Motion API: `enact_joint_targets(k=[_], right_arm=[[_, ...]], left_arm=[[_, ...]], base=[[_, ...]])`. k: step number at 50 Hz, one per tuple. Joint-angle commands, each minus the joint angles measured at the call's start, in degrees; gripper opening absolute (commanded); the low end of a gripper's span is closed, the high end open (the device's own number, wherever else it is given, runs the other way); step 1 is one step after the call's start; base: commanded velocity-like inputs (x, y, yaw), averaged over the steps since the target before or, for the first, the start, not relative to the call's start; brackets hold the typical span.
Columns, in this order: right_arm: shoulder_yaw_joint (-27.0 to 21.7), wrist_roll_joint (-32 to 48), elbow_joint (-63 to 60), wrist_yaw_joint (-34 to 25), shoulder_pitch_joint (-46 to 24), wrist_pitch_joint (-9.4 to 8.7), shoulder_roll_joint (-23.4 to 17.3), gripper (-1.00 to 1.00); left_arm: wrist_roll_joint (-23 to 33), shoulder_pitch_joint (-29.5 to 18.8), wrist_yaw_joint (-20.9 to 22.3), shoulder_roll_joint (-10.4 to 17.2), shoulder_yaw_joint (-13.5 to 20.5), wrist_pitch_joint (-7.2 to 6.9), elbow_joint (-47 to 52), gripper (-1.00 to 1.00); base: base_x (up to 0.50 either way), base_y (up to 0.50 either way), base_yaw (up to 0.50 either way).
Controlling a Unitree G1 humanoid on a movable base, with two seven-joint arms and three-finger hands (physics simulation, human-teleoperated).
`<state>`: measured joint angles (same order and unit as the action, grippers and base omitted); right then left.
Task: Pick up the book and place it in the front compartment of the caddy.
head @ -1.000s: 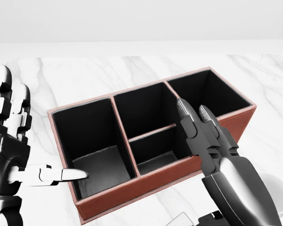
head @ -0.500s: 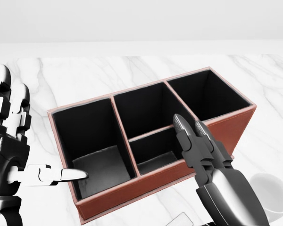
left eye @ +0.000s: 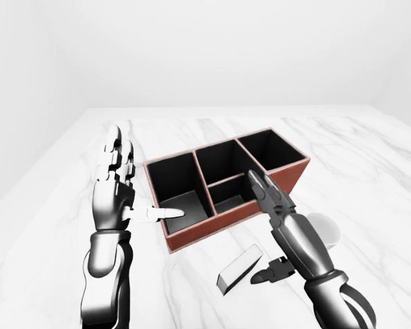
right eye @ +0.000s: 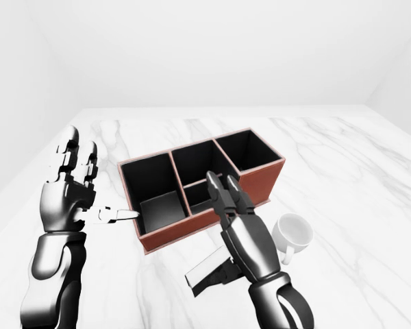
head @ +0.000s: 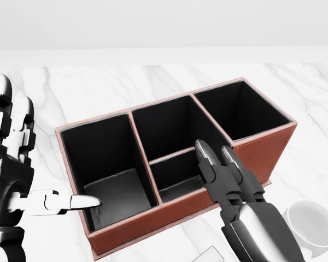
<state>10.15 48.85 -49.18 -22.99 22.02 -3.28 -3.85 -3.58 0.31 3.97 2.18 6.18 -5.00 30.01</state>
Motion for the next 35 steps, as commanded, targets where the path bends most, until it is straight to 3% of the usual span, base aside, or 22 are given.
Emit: enact_joint_targets(k=[1,16,35], right_arm=[[1.17,1.37,0.48,1.68,1.37,1.52,-0.64,1.0],[2.96,3.14,1.93,4.63,3.25,4.12,-1.87,1.0],[4.37,4.82,4.02,7.15,3.74,5.08,-2.99,1.0]], left_arm=[[-0.06,-0.06,0.01,0.04,0.08,0.0,0.14,1.0],[-0.02,-0.07,-0.01,0.04,0.08,0.0,0.29,1.0],[-0.02,0.07,0.04,0.02,0.1,0.0,0.26,1.0]], base=[[0.0,0.0,0.0],[0.0,0.0,0.0],[0.0,0.0,0.0]])
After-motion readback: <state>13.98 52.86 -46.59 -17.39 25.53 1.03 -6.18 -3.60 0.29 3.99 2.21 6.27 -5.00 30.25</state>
